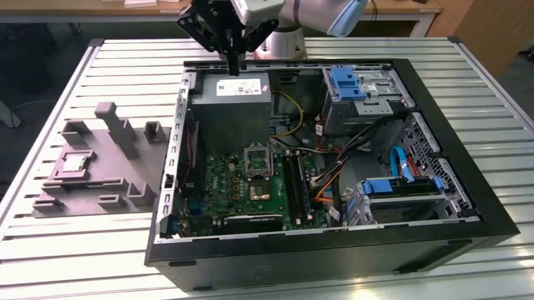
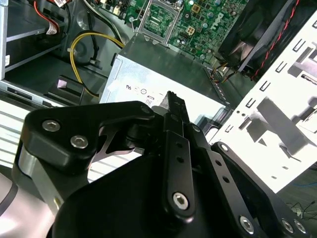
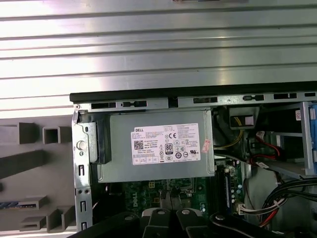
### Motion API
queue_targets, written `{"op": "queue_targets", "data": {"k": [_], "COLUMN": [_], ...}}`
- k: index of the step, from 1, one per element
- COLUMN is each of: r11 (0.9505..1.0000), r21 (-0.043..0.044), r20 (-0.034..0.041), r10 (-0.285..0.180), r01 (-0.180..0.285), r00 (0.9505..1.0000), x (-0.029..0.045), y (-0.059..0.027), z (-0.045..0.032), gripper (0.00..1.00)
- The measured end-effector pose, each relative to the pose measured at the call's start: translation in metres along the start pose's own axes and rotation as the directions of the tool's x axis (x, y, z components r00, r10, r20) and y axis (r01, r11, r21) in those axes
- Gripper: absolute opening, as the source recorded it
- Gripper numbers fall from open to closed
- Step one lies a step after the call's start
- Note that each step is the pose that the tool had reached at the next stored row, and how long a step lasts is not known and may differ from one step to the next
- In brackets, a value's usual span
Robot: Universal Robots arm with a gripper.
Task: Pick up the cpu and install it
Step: 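Reach for the cpu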
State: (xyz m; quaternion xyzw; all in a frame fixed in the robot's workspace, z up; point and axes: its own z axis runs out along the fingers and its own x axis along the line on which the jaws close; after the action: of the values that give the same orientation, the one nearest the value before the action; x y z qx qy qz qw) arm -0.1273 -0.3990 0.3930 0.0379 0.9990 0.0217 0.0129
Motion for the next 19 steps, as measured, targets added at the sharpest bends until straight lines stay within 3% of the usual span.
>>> {"op": "queue_targets", "data": {"k": [19], "r11": [1.0000], "r21": [0.0001], "r20": [-0.0001], "r10": [0.000], "r01": [0.000], "r00": [1.0000], "x": [0.0049], "y": [-0.0004], "z": [0.0000], "gripper": [0.11]}}
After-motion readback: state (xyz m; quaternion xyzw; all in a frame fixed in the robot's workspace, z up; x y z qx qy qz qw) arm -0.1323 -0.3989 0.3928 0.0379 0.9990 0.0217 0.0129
